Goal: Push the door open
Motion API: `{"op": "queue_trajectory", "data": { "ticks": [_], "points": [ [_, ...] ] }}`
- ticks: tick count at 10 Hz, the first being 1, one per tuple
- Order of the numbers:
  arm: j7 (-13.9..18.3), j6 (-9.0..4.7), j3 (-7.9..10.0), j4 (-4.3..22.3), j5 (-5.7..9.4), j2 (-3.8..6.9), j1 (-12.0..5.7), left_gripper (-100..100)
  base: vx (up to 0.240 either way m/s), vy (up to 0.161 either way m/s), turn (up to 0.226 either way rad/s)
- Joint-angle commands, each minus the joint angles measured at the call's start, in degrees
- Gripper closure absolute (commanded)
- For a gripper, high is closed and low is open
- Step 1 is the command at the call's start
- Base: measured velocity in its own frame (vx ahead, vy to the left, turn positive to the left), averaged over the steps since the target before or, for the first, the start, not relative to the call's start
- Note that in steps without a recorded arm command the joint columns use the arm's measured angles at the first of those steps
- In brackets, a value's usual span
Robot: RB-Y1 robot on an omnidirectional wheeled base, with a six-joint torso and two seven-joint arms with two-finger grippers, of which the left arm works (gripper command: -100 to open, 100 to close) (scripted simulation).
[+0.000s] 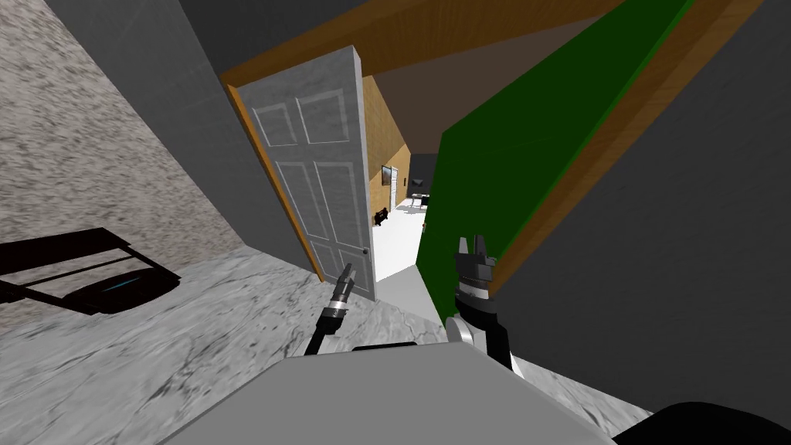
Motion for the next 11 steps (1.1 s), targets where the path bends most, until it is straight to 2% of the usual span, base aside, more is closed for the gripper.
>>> {"op": "queue_trajectory", "data": {
  "ticks": [1,7,11],
  "points": [
    [0.4,-0.06,-0.46,2.8,0.08,0.21,-0.84,-100,0.095,0.123,-0.081],
    [1.2,-1.39,-2.39,12.8,0.07,-0.06,-3.44,-100,0.073,0.106,-0.077],
    [1.6,-2.13,-3.47,18.5,0.06,-0.32,-4.91,-100,0.078,0.091,-0.062]
  ]
}}
